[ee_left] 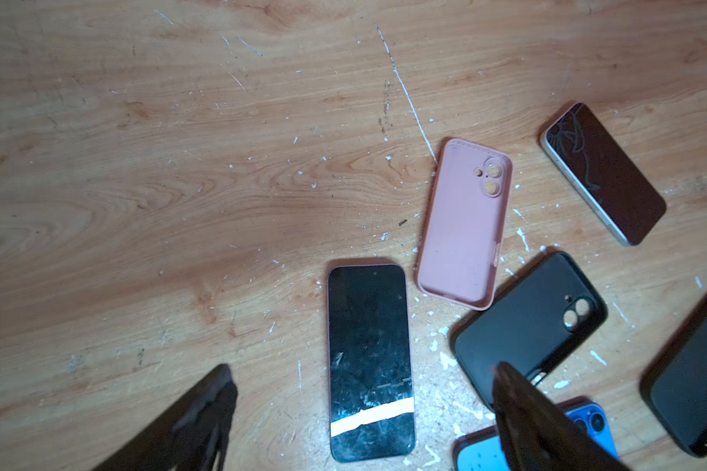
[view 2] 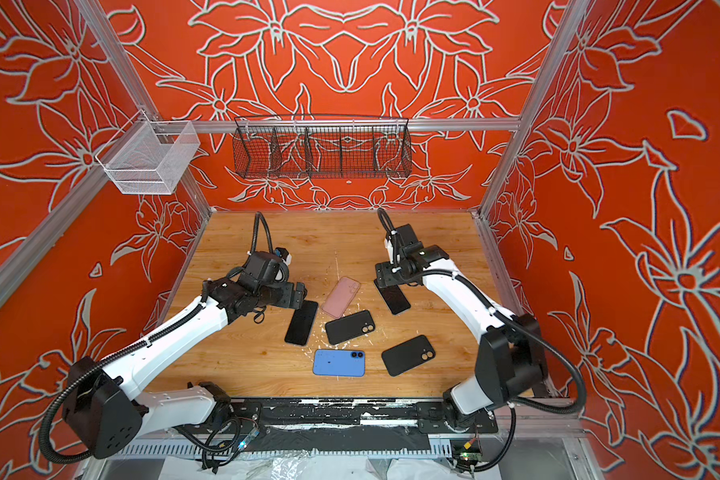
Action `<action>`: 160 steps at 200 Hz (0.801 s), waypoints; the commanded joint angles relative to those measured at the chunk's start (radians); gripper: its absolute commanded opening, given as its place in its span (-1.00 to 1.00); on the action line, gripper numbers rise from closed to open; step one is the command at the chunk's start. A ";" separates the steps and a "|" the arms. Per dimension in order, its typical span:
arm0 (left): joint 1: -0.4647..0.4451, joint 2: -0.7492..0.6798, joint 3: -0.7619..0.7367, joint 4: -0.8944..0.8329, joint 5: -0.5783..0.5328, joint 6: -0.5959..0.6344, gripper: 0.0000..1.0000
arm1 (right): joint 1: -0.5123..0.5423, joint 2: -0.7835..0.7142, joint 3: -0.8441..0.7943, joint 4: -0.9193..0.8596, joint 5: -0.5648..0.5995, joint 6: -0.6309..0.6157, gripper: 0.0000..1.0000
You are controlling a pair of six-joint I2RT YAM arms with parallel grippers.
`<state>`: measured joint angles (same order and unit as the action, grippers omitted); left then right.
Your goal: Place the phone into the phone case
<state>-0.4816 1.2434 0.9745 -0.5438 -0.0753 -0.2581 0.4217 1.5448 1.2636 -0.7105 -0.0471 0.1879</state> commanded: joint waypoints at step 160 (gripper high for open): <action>-0.003 0.030 -0.049 0.010 -0.040 -0.074 0.93 | 0.195 0.656 0.551 -0.164 0.052 -0.150 0.38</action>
<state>-0.4835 1.2972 0.9142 -0.5297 -0.0853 -0.3153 0.6128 2.1612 1.7817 -0.8349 0.0170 0.0566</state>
